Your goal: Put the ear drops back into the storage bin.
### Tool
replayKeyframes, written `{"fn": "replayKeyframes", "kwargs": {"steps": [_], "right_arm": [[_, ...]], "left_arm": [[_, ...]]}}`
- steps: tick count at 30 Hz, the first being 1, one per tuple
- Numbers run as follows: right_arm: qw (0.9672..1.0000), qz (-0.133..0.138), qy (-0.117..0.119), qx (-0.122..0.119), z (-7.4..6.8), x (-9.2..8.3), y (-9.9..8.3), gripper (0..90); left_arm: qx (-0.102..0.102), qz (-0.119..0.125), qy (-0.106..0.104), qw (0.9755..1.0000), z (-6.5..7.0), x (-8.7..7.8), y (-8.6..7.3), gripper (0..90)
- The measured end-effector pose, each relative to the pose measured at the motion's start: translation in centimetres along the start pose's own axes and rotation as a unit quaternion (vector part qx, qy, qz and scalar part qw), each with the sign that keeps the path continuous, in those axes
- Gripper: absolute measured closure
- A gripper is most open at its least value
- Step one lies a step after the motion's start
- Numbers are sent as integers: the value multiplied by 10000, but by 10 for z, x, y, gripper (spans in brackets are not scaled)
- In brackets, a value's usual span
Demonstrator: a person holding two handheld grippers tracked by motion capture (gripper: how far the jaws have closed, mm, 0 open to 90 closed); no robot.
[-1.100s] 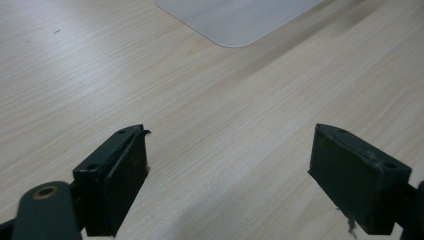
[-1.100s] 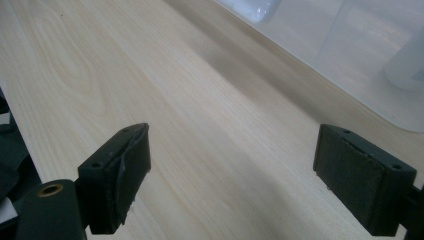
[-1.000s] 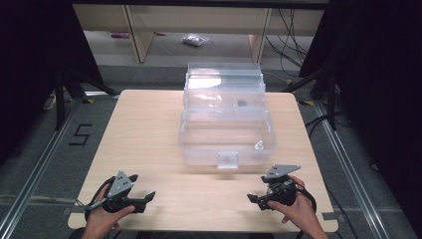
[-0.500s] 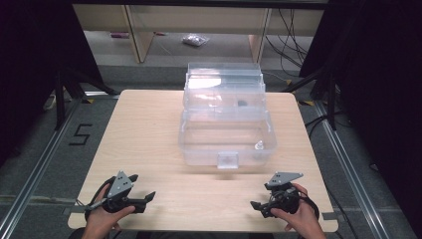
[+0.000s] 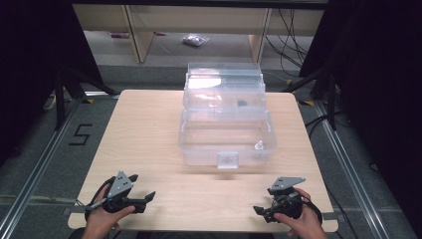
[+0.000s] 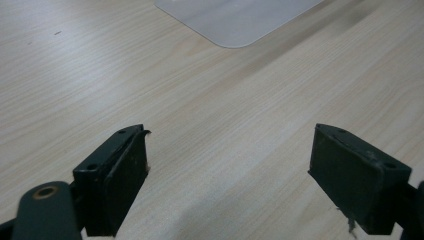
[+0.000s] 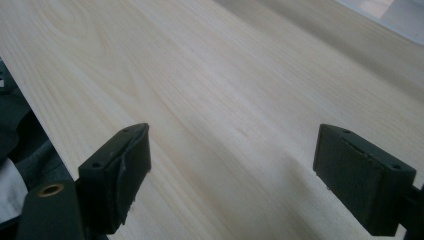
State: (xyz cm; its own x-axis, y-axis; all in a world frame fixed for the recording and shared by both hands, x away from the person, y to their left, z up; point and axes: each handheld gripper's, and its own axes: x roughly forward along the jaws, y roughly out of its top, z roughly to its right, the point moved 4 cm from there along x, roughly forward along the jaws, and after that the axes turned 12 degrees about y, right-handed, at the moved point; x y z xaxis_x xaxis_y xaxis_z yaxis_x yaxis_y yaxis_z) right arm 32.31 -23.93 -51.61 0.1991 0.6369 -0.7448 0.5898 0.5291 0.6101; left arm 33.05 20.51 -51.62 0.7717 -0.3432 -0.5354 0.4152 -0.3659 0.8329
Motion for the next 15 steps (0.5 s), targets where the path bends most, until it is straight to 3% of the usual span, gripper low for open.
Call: {"fn": "replayKeyframes", "kwargs": {"steps": [4,11,13,14,15], "right_arm": [[9999,-51,-93,-102,2,0,-4,162],[9997,-191,-140,11,-1,2,-11,163],[9995,-274,-150,-71,-1,1,-13,163],[9996,-216,-162,55,-3,2,-14,163],[9996,-194,-176,-93,-1,2,-15,162]], "left_arm": [[-1,12,-1,10000,0,0,0,151],[-23,14,-15,10000,1,0,0,151],[-25,14,-13,10000,1,0,0,151],[-23,14,-12,10000,1,0,0,151],[-26,15,-12,10000,1,0,0,151]]}}
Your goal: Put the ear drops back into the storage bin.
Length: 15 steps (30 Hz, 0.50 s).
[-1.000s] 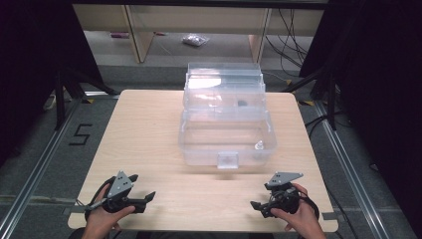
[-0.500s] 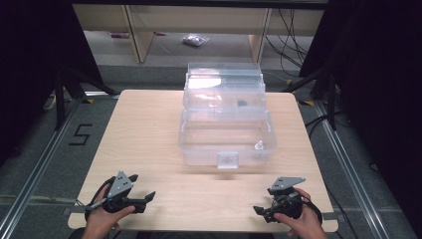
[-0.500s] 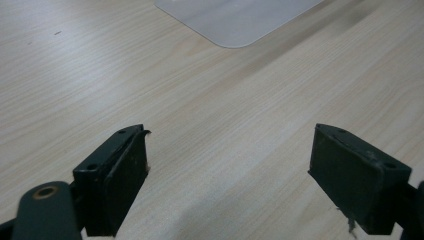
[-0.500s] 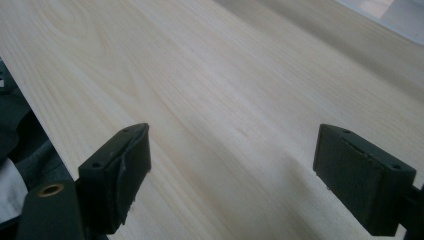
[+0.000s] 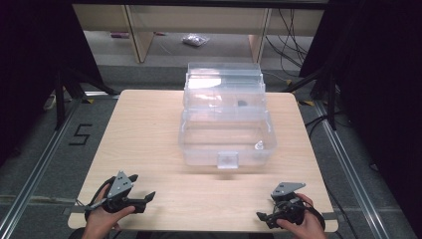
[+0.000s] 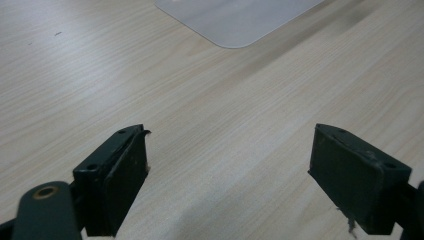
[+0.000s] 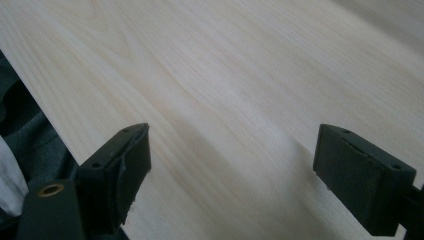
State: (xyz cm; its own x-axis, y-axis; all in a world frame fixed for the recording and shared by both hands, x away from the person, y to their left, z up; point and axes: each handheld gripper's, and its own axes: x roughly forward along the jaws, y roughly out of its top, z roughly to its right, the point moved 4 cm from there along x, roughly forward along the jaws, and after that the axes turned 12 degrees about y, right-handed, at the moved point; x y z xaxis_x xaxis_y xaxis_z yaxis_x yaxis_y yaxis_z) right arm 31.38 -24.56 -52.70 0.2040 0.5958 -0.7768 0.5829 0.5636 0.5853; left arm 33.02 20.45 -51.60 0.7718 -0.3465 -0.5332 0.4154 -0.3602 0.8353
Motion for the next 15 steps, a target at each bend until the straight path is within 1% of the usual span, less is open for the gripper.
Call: {"fn": "replayKeyframes", "kwargs": {"steps": [1,2,3,4,5,7,8,11,12,13,14,15], "right_arm": [[9998,-111,37,146,-2,-3,-2,163],[9998,-115,32,145,-2,-3,-3,162],[10000,-64,8,29,0,-3,-4,162],[9999,-5,14,113,-1,-3,-4,162],[10000,-9,-18,74,1,-3,-5,163],[10000,29,-44,69,2,-3,-6,163],[10000,-47,-27,61,2,-5,-6,162],[10000,18,-69,68,2,-3,-5,163],[9999,-61,-37,91,1,-4,-5,162],[9999,-9,-18,154,-1,-2,-5,162],[9998,-117,-33,137,-1,-4,-6,163],[9999,-82,-47,90,0,-3,-6,163]], "left_arm": [[2,0,2,10000,0,0,0,151],[24,-14,14,10000,0,0,0,151],[35,-13,17,10000,0,0,0,151],[36,-24,19,10000,0,0,0,151],[15,-13,8,10000,0,0,0,151],[6,-5,3,10000,0,0,0,151],[1,4,3,10000,0,1,0,151],[9,1,1,10000,0,1,0,151],[6,5,0,10000,0,1,0,151],[6,3,0,10000,0,1,0,151],[5,2,0,10000,0,1,0,151],[5,0,1,10000,0,1,0,151]]}}
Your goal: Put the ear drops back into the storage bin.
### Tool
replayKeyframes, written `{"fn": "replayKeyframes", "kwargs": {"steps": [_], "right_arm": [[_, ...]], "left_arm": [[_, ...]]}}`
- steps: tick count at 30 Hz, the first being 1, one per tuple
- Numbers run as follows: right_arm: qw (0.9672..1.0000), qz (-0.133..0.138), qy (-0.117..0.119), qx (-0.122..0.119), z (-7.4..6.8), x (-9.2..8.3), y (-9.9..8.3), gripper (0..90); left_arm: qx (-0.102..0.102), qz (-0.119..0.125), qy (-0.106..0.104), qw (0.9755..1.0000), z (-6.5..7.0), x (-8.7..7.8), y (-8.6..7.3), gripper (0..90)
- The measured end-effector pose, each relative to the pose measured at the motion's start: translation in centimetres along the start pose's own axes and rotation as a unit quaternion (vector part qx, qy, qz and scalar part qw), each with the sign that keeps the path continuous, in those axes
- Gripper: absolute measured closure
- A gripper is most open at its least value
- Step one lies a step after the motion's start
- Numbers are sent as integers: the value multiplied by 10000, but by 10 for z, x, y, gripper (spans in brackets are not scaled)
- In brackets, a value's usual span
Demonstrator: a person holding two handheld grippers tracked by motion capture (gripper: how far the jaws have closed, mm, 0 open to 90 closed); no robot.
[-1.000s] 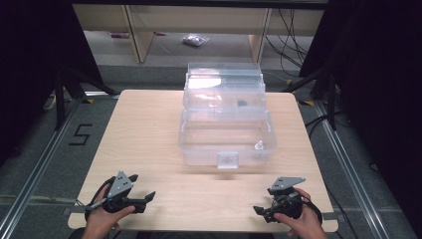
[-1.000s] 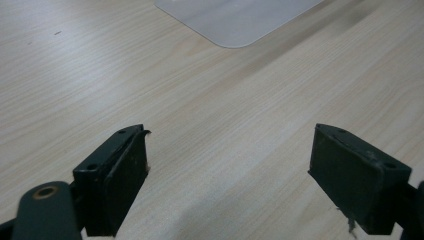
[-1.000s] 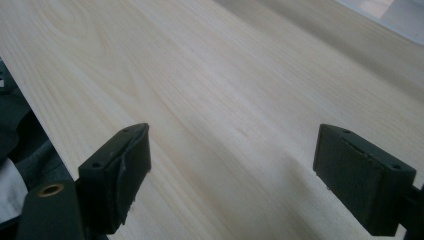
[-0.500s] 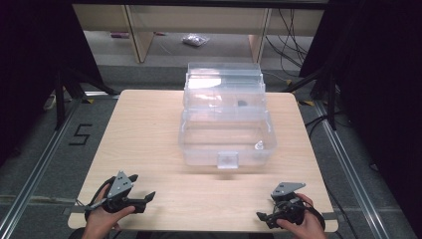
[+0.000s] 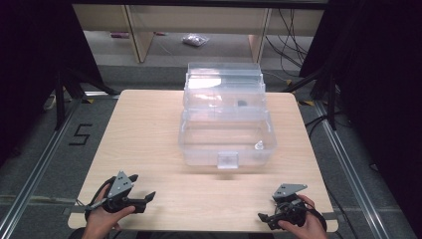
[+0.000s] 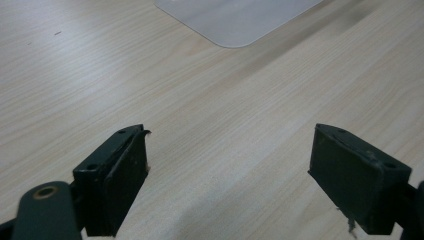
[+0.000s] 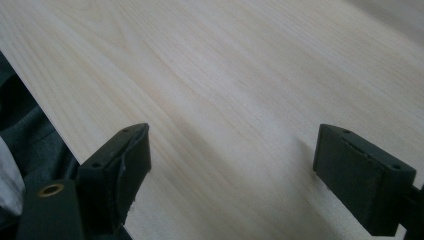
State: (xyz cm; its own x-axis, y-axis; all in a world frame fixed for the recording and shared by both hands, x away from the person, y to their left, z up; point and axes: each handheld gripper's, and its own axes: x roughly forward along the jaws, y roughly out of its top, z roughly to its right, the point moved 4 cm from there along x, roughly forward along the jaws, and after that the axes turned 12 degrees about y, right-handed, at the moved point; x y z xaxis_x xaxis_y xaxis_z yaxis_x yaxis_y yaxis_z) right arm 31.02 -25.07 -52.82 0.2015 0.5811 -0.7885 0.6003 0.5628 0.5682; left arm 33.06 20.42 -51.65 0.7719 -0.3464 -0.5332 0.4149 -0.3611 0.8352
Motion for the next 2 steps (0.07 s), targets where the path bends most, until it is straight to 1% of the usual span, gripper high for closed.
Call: {"fn": "replayKeyframes", "kwargs": {"steps": [1,2], "right_arm": [[10000,-37,-7,85,-1,0,0,162],[9999,15,-50,111,-1,1,0,162]], "left_arm": [[-1,2,1,10000,0,0,0,151],[0,5,5,10000,0,0,0,151]]}}
